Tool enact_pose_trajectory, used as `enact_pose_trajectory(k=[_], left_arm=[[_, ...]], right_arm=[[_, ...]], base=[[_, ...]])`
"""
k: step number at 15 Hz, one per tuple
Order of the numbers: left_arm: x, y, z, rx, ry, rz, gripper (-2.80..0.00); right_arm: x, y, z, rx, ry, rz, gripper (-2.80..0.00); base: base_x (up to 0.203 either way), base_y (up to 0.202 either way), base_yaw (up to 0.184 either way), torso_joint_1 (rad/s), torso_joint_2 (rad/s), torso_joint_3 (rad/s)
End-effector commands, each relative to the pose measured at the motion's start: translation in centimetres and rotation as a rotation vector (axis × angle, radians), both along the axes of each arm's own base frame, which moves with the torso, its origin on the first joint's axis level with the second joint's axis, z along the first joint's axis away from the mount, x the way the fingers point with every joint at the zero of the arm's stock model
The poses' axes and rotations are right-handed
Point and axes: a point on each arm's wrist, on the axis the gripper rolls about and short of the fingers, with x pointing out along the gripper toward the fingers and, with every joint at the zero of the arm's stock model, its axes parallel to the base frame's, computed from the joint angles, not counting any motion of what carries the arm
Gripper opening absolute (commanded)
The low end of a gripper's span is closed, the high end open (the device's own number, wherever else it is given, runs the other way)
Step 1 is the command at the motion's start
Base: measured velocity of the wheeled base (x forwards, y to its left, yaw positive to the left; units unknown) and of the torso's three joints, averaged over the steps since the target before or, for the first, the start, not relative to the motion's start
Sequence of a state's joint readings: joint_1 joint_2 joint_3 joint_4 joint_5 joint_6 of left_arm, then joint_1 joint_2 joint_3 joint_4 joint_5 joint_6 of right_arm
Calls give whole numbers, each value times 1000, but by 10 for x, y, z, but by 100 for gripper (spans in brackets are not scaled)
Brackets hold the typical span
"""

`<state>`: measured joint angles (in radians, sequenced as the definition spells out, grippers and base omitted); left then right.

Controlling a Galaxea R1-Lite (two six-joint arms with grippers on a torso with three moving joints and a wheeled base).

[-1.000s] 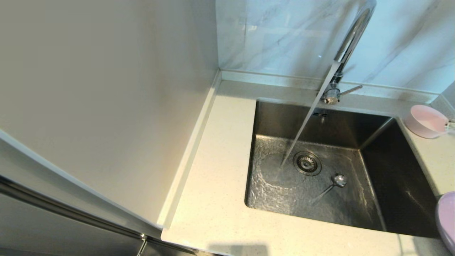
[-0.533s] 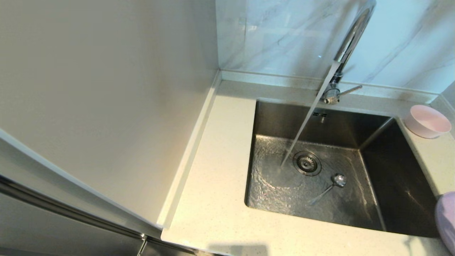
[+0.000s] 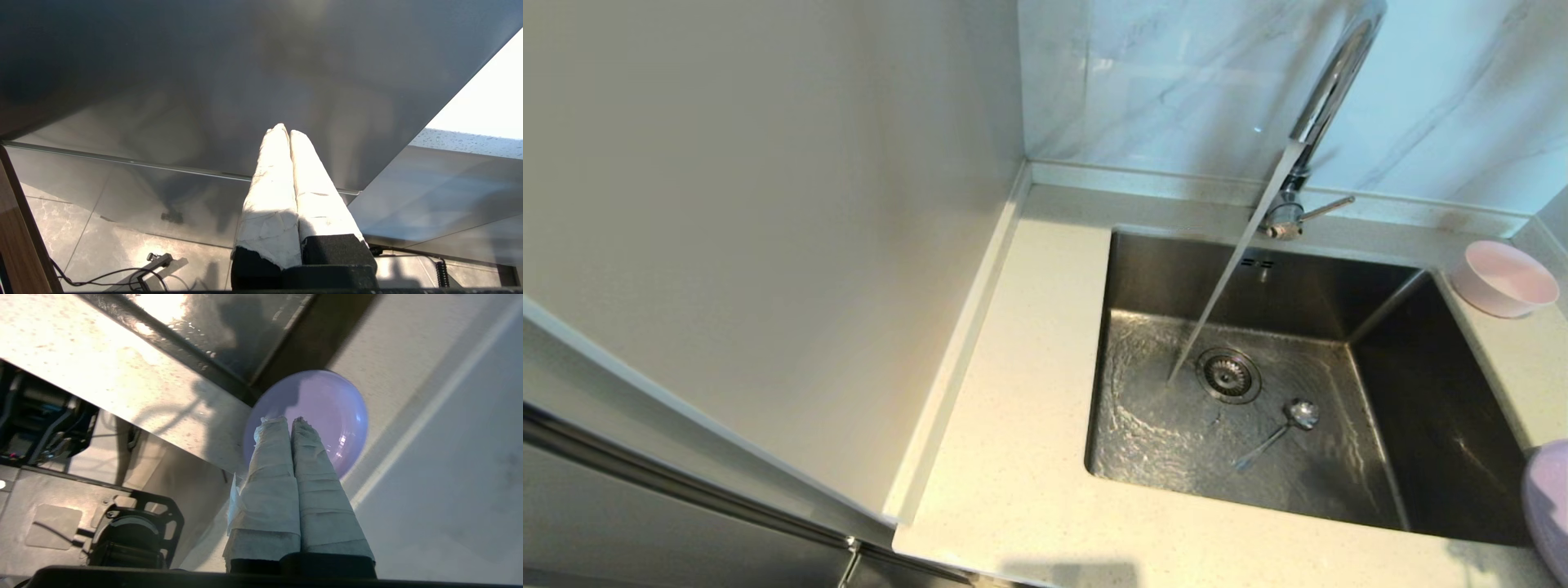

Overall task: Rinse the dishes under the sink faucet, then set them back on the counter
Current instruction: Pick up the spoon

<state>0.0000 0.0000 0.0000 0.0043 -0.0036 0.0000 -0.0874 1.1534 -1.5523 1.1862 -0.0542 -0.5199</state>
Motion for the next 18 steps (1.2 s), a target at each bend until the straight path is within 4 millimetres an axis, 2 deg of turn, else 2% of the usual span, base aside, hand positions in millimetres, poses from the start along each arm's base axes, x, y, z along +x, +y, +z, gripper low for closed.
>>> enact_pose_trajectory(k=[1,4,6,9,11,13,18], left_arm=[[0,0,0,0,0,1,-280],[0,0,0,0,0,1,-280],[0,0,0,0,0,0,-280],[0,0,0,0,0,1,-280],[0,0,0,0,0,-1,-280],[0,0,0,0,0,0,-280],[0,0,0,0,0,1,-280]], right_arm=[[40,-2,-10,50,114,41,-280],[87,-3,-18,181,185,152,-280],[119,-11,-27,265,225,217,-280],[163,-45,-50,330,318,304,-280],[181,-72,-65,346,374,338,-280],[194,-92,-82,371,424,335,-280],[220,-108,-127,271,480,283,-280]], base=[[0,0,0,0,0,0],[0,0,0,0,0,0],[0,0,0,0,0,0],[0,0,0,0,0,0],[0,0,0,0,0,0],[0,0,0,0,0,0],[0,0,0,0,0,0]])
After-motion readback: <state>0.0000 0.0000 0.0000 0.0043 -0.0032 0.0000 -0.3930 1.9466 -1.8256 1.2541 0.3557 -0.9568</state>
